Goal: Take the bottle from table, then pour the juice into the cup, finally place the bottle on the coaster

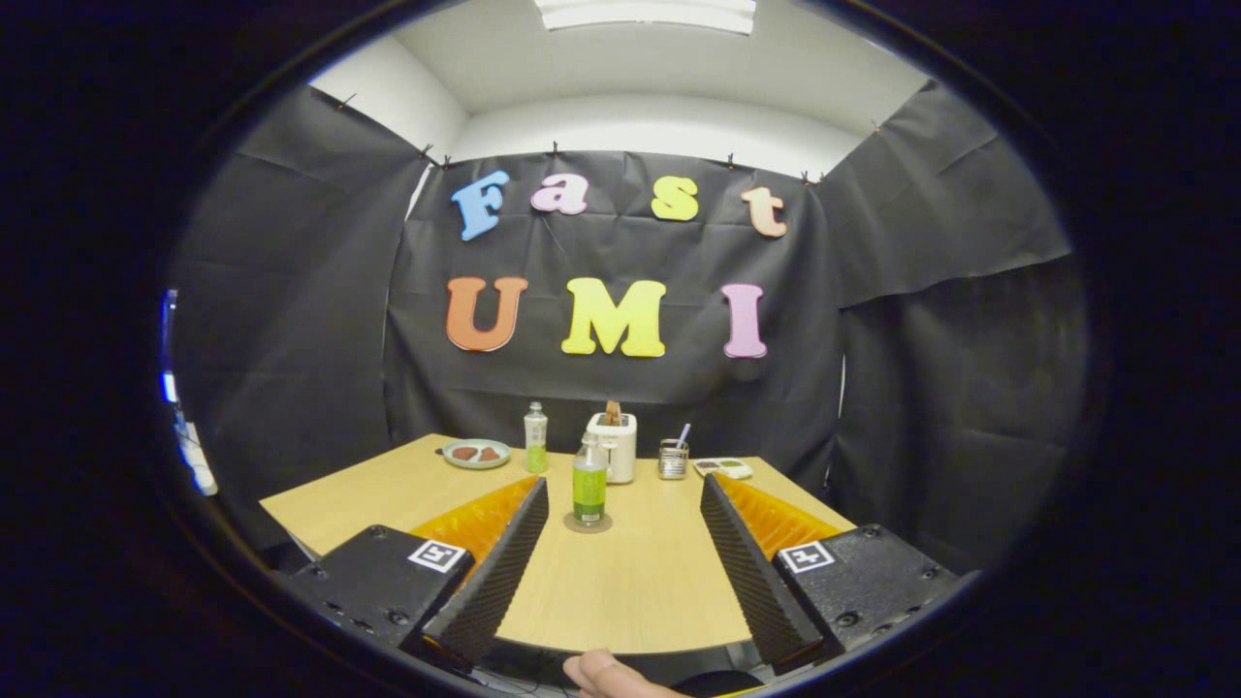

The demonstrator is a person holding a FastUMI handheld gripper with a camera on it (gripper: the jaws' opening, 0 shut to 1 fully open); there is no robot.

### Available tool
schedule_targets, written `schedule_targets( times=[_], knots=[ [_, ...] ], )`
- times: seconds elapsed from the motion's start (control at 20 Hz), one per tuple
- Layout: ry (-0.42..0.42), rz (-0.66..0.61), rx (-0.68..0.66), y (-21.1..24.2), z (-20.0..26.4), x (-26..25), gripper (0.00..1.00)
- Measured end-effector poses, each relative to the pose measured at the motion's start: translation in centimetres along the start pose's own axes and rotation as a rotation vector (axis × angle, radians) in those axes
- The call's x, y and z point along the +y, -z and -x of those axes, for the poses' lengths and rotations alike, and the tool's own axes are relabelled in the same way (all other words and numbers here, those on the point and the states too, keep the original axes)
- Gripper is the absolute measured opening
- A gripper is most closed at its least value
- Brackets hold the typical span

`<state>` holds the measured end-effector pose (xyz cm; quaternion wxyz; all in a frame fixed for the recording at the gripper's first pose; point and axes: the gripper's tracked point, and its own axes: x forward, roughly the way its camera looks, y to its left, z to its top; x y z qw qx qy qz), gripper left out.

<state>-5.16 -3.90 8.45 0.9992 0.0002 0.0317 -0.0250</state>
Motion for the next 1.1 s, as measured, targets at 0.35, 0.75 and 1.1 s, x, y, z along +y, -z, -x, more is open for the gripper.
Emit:
schedule_targets(
  times=[0.35, 0.75, 1.1],
  knots=[
    [0.032, 0.025, 0.011, 1.2, 0.0, -1.8, 1.00],
    [0.035, 0.010, 0.022, 2.0, -0.3, -2.7, 1.00],
    [0.021, 0.002, 0.044, 2.4, -0.4, -2.6, 1.00]
  ],
)
